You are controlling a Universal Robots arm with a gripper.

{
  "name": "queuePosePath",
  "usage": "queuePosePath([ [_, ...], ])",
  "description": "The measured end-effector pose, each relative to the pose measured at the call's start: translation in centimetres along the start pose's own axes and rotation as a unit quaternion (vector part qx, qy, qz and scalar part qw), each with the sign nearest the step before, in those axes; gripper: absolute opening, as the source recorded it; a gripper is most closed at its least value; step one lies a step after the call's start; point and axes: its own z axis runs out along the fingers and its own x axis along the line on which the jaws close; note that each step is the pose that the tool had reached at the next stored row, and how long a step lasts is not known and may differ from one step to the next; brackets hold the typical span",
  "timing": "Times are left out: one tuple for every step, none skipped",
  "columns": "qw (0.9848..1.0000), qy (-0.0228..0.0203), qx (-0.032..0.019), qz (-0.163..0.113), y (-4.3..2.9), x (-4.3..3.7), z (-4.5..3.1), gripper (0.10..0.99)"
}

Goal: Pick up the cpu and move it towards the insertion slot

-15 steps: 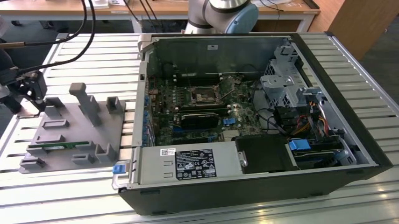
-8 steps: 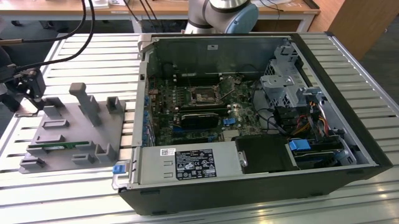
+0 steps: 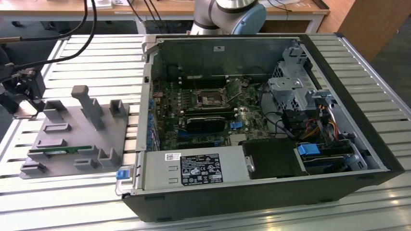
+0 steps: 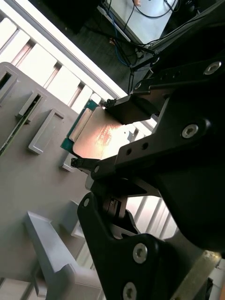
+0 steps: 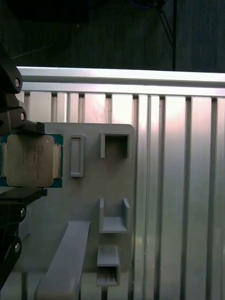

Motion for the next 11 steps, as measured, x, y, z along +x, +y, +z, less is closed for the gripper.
queuePosePath([
  [1.0, 0.0, 0.0, 0.0, 0.01, 0.0, -0.09, 0.537],
  [1.0, 0.0001, 0.0, 0.0, 0.01, 0.0, -0.2, 0.537],
  [1.0, 0.0, 0.0, 0.0, 0.01, 0.0, -0.29, 0.537],
  [1.0, 0.0001, 0.0, 0.0, 0.02, 0.0, -0.39, 0.537],
  [1.0, 0.0, 0.0, 0.0, 0.02, -0.01, -0.48, 0.537],
  [1.0, 0.0001, 0.0, 0.0, 0.02, -0.01, -0.59, 0.537],
  [1.0, 0.0, 0.0, 0.0, 0.03, -0.01, -0.67, 0.537],
  [1.0, 0.0, 0.0, 0.0, 0.03, -0.01, -0.75, 0.537],
  [1.0, 0.0001, 0.0, 0.0, 0.03, -0.01, -0.83, 0.537],
  [1.0, 0.0, 0.0, 0.0, 0.04, -0.01, -0.9, 0.537],
  [1.0, 0.0001, 0.0, 0.0, 0.04, -0.01, -0.96, 0.537],
])
